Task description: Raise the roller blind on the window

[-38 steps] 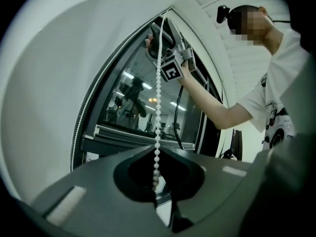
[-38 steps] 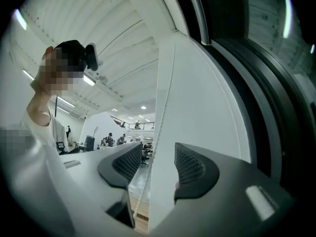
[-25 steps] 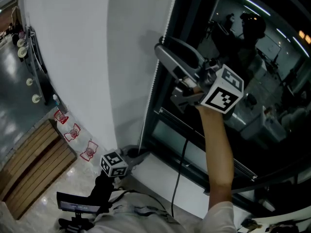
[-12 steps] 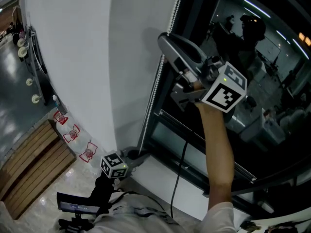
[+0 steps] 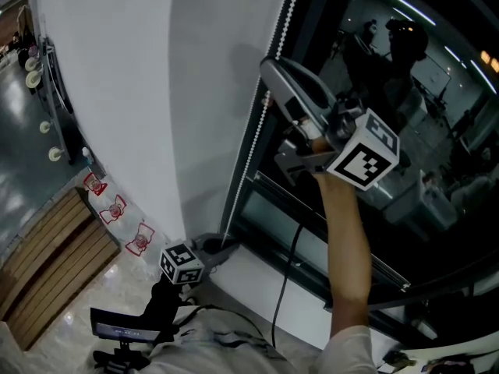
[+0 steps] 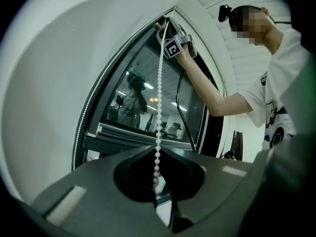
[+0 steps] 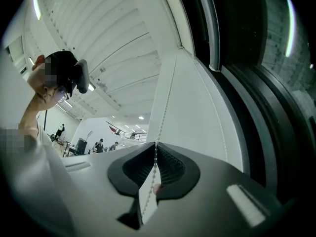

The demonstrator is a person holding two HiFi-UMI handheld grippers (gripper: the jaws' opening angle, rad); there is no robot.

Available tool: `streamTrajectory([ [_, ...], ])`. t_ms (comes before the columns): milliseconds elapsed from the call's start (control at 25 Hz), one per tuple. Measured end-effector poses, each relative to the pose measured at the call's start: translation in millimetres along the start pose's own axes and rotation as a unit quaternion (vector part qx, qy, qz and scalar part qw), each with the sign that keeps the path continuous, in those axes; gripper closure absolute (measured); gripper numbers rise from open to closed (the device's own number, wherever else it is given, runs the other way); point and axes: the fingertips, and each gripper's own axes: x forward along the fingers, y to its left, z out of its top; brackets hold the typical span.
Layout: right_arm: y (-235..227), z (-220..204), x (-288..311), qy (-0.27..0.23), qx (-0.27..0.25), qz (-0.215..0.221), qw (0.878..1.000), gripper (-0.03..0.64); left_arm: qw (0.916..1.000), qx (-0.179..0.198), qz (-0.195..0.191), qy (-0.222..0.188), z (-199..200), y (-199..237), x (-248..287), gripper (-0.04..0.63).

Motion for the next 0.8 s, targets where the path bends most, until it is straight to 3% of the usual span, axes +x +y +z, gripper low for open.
streamTrajectory([
  [800,9.4,-109.0,-29.7,0.09,0.049,-0.017,0.995,0.603,1.0,-0.002,-0.004,0.003,3.8,-3.7,3.3,0.597],
])
